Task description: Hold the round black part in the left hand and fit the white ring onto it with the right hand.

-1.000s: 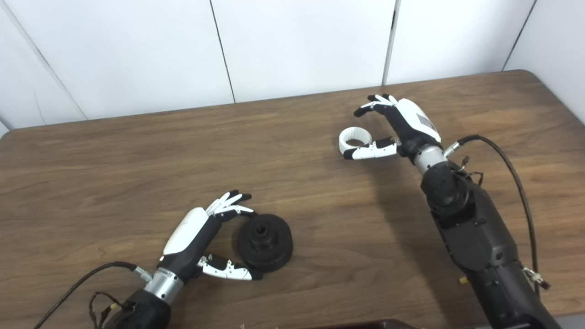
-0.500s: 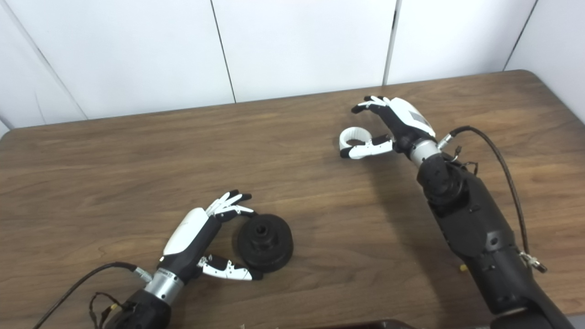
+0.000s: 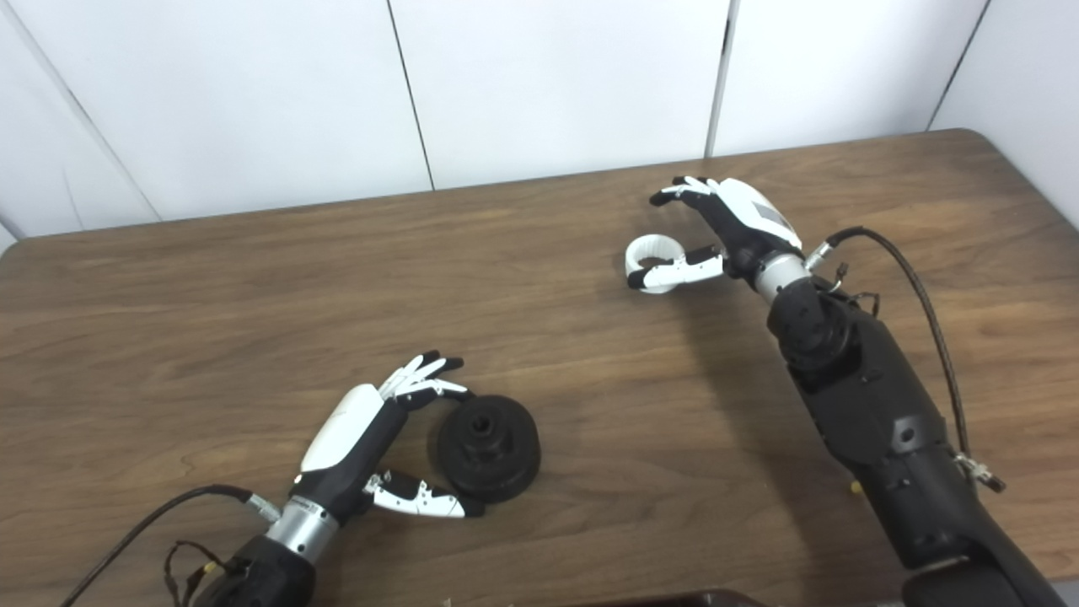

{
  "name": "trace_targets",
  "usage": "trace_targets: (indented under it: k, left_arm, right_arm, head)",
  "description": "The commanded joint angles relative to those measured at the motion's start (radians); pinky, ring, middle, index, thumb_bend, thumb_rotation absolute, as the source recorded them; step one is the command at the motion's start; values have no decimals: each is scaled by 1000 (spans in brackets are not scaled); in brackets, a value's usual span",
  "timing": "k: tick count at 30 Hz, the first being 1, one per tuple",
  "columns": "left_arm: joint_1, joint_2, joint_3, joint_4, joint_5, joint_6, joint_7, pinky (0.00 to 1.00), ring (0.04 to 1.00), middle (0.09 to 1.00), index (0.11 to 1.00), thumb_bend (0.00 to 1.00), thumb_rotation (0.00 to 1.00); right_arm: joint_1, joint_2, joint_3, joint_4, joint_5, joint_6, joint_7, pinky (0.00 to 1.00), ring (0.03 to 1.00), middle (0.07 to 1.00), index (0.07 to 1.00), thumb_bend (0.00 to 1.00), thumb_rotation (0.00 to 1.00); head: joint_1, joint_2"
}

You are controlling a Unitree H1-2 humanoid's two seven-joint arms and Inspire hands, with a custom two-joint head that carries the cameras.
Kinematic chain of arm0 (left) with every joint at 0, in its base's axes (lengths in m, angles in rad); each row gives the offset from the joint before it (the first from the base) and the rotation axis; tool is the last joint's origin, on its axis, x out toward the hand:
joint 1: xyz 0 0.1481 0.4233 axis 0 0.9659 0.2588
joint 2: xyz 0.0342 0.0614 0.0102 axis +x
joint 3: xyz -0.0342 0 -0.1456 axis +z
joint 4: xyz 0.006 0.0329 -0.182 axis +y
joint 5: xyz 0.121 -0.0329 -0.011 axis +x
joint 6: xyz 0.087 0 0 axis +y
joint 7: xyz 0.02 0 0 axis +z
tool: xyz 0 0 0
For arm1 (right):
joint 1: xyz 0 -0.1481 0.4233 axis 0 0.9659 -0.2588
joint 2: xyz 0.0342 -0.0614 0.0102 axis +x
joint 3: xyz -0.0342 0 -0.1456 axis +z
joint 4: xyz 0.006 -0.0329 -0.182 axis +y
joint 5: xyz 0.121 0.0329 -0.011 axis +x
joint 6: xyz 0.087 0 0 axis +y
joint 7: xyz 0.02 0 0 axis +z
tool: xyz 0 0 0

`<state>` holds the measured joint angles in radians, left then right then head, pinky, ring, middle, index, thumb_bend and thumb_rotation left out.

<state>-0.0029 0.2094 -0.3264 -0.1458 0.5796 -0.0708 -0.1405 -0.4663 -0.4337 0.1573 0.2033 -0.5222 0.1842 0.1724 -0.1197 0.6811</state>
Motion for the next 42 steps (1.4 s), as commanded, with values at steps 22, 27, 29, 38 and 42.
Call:
trace_targets:
  k: [22,27,29,38,42]
  left_arm:
    - [-13,19,8,-1,15,-13,2,981,988,926,650,831,211]
    - [-14,16,9,-8,12,-7,-2,978,989,926,649,828,215]
    - [-13,16,8,-7,14,-10,-1,977,988,925,648,828,205]
    - [-15,12,3,-17,18,6,-14,987,993,930,657,832,238]
    - [-15,12,3,-13,9,-4,-11,985,992,929,655,829,233]
  right_arm:
    - [-40,-23,-1,59,13,-53,-29,985,1000,951,779,986,458]
    - [-35,-23,-2,72,16,-64,-36,964,1000,948,771,985,464]
    - [-33,-22,-3,80,18,-70,-40,962,1000,947,767,980,462]
    - [-34,-13,-7,98,19,-88,-55,992,1000,945,729,957,442]
    - [-34,-9,-8,95,22,-94,-66,995,1000,938,701,937,421]
  head:
    - [4,2]
    - [5,4]
    - [5,4]
    - [8,5]
    - [8,6]
